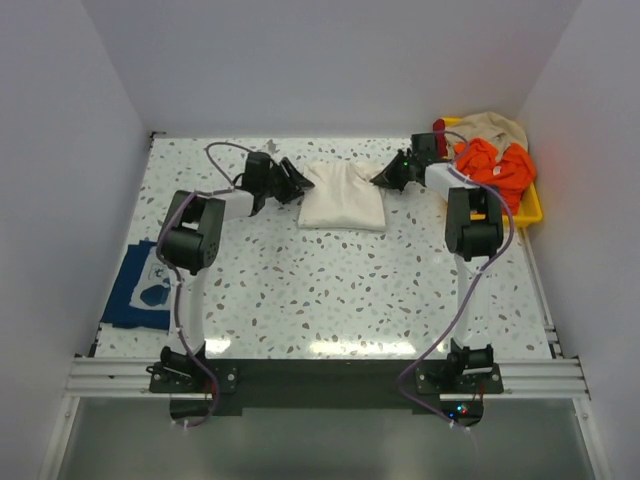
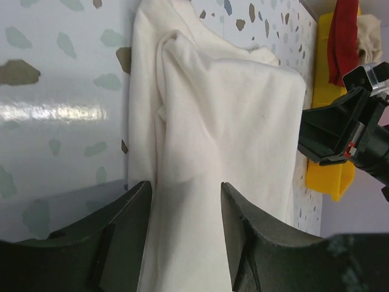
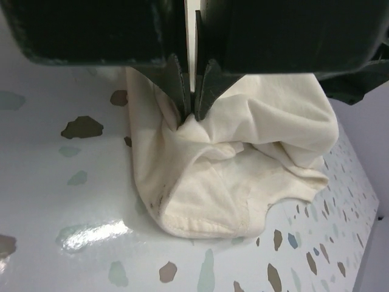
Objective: Fold and stack the t-shirts
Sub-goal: Fold the tshirt
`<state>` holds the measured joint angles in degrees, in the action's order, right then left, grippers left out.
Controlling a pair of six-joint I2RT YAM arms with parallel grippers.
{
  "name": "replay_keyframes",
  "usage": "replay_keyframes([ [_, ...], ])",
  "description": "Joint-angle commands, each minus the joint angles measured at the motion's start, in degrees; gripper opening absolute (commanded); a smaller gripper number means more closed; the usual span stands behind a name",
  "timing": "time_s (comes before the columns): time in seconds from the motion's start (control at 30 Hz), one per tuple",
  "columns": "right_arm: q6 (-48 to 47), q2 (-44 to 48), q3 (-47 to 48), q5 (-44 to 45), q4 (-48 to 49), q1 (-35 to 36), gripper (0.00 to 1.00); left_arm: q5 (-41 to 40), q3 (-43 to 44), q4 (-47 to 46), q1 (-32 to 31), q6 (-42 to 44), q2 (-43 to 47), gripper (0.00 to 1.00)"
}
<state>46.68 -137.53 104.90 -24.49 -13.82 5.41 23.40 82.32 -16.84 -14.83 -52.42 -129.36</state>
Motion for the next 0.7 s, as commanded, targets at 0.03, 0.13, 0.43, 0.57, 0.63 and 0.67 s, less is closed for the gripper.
replay_keyframes([
  [0.03, -5.4, 3.7, -6.3, 5.1, -6.0, 2.9, 0.01, -9.0, -5.7, 0.4, -2.7, 3.3, 7.2, 0.54],
  [0.13, -6.0, 7.5, -13.2, 6.1, -4.5, 3.9, 0.0, -11.0, -11.1, 0.9, -4.3, 3.5, 10.8, 0.43],
  [0.43, -7.1, 22.3, -38.1, 6.4, 4.2, 5.7, 0.0, -16.4, -35.0, 0.6, -10.3, 2.4, 29.1, 0.19],
  [0.57, -6.6, 32.4, -49.4, 5.9, 8.1, 7.2, 0.0, -17.0, -45.4, 0.7, -12.6, 0.7, 38.2, 0.16],
  [0.63, -6.6, 35.7, -54.3, 5.6, 9.3, 7.3, 0.0, -17.9, -50.1, 1.7, -13.9, 0.0, 44.1, 0.16],
  [0.67, -6.7, 38.5, -55.5, 5.6, 9.4, 7.3, 0.01, -17.8, -51.2, 2.2, -14.0, -0.1, 47.5, 0.17],
])
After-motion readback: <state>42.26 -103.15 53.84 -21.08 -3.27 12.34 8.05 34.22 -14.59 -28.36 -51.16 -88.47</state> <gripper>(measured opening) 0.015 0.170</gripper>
